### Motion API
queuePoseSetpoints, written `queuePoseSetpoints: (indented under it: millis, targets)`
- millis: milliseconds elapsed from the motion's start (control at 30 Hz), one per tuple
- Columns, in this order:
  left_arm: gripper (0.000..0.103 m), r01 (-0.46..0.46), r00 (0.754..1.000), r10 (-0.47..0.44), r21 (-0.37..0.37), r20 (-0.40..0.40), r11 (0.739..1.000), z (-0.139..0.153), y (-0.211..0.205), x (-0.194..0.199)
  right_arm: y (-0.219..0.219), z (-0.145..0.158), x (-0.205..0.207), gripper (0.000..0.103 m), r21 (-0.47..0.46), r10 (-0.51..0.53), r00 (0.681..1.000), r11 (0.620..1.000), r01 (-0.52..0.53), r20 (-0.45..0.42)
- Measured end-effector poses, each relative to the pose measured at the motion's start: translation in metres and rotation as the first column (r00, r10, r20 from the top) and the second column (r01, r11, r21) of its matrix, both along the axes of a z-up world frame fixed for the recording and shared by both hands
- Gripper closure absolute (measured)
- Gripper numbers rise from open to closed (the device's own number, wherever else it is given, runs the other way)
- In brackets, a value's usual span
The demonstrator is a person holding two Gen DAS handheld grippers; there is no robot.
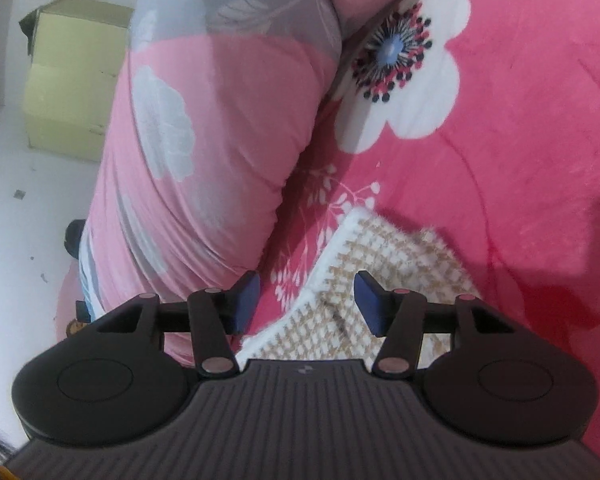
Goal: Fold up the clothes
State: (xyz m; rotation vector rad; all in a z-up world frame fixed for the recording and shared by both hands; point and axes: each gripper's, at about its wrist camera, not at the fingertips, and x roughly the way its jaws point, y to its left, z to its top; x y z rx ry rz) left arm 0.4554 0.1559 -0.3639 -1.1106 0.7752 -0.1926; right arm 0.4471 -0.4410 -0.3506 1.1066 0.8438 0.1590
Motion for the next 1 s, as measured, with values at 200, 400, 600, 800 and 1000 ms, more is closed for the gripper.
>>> queuePoseSetpoints:
  millis: [200, 400, 600, 800, 1000]
  targets:
    - [0.042, 0.164, 0.986, -0.164, 0.065, 0.0, 0.984, 0.016, -0.004, -0.07, 0.014, 0.012, -0.068, 0.047, 0.04, 0.044, 0.999, 0.998, -0.044, 0.004]
    - [0.033, 0.249, 0.962, -0.248, 0.0, -0.119, 0.968, -0.001, -0.019, -0.162, 0.036, -0.029, -0.171, 0.043, 0.14, 0.007, 0.987, 0.99, 0.016, -0.162]
    - [0.031, 0.205, 0.946, -0.171, 0.102, -0.274, 0.973, -0.047, -0.057, -0.171, 0.047, -0.092, -0.199, 0.043, 0.253, -0.123, 0.965, 0.95, 0.182, -0.233]
    - [0.031, 0.039, 0.957, -0.022, 0.052, -0.288, 0.998, -0.083, -0.07, -0.155, 0.063, -0.12, -0.156, 0.043, 0.228, -0.107, 0.978, 0.962, 0.147, -0.178]
    - [0.073, 0.028, 0.972, -0.002, 0.109, -0.237, 0.994, -0.083, -0.074, -0.155, 0.068, -0.132, -0.137, 0.056, 0.238, -0.212, 0.968, 0.942, 0.238, -0.131]
